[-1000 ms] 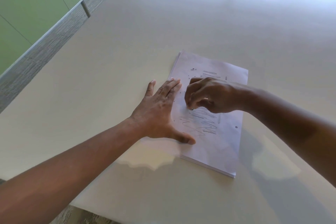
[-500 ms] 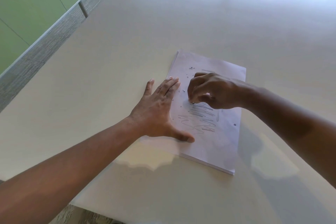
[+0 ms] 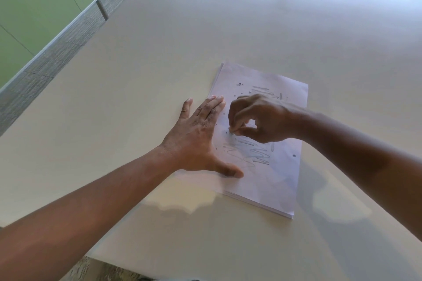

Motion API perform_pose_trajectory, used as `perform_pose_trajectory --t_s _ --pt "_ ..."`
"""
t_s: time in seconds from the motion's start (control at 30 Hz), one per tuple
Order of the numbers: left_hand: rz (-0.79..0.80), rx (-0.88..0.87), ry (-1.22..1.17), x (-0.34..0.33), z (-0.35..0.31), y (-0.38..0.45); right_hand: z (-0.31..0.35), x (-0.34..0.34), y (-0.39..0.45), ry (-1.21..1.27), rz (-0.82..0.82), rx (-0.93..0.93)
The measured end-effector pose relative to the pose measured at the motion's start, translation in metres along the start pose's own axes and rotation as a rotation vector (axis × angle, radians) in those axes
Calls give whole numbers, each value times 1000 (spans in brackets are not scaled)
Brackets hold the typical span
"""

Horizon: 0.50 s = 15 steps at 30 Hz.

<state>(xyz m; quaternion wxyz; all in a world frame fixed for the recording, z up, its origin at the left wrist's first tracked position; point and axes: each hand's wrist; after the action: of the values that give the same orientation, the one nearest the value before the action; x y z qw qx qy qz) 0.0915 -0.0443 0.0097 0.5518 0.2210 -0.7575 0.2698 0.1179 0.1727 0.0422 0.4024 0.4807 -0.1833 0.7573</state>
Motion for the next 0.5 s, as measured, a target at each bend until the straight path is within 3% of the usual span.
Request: perform_pose_trajectory --t_s 0.17,0.37,0.5 --pt "0 0 3 0 -1 0 -9 4 3 -29 -94 -78" --pt "0 -10 8 -1 1 0 11 -1 3 23 61 16" --pt "-4 -14 4 -1 1 0 5 1 7 -13 -37 -14"
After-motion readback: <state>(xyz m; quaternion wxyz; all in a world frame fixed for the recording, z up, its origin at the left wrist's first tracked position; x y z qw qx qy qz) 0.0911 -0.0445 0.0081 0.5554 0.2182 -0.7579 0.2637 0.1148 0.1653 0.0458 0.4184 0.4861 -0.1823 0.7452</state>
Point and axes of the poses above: each hand's wrist, its own y-axis towards the middle knuckle, its own x-axis out of the back of the hand, z = x × y, and after that the axes turned 1 degree about -x, right-handed
